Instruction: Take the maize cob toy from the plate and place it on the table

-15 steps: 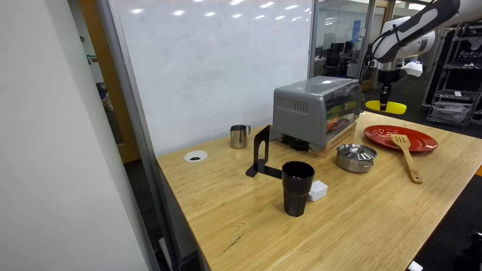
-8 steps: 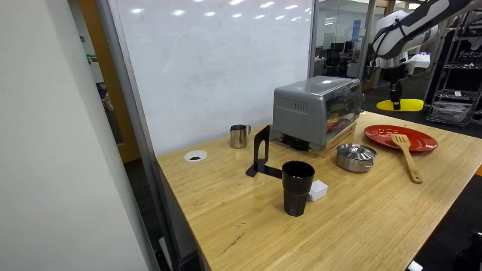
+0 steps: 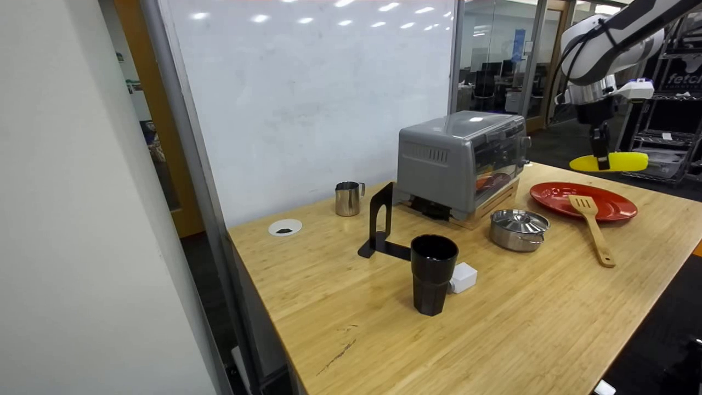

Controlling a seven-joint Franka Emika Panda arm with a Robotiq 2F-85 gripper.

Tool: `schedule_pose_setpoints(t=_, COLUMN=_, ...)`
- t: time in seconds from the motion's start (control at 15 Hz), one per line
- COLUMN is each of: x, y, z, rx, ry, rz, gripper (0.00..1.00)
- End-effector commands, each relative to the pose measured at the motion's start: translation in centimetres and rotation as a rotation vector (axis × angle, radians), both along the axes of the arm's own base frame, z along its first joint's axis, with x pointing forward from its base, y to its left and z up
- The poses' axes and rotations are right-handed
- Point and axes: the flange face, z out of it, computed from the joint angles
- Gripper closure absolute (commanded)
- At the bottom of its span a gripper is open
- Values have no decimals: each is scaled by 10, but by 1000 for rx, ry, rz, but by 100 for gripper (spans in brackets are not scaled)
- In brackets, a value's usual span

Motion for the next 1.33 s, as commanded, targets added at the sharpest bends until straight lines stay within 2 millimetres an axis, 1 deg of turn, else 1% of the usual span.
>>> schedule_pose_setpoints(t=0.0, x=-31, y=34, z=-14, rx=57, ry=-34, rz=4, gripper=89)
schedule_pose_setpoints(t=0.2, x=-43, y=61, z=-32, rx=112, ry=-91, rz=-26, gripper=89)
schedule_pose_setpoints(t=0.4, x=-45, y=88, z=-52, rx=150, ry=-138, rz=-55, gripper=89)
schedule_pose_setpoints(t=0.6, x=-38, y=118, z=-72, rx=177, ry=-191, rz=-147, gripper=89)
schedule_pose_setpoints(t=0.73, x=-30, y=138, z=-82, rx=202, ry=-228, rz=-276, gripper=89)
schedule_pose_setpoints(t=0.87, x=-22, y=155, z=-87, rx=216, ry=-267, rz=-386, gripper=89)
schedule_pose_setpoints(t=1.07, x=-13, y=169, z=-89, rx=207, ry=-326, rz=-497, gripper=89)
schedule_pose_setpoints(t=1.27, x=-9, y=172, z=-87, rx=166, ry=-374, rz=-553, gripper=89)
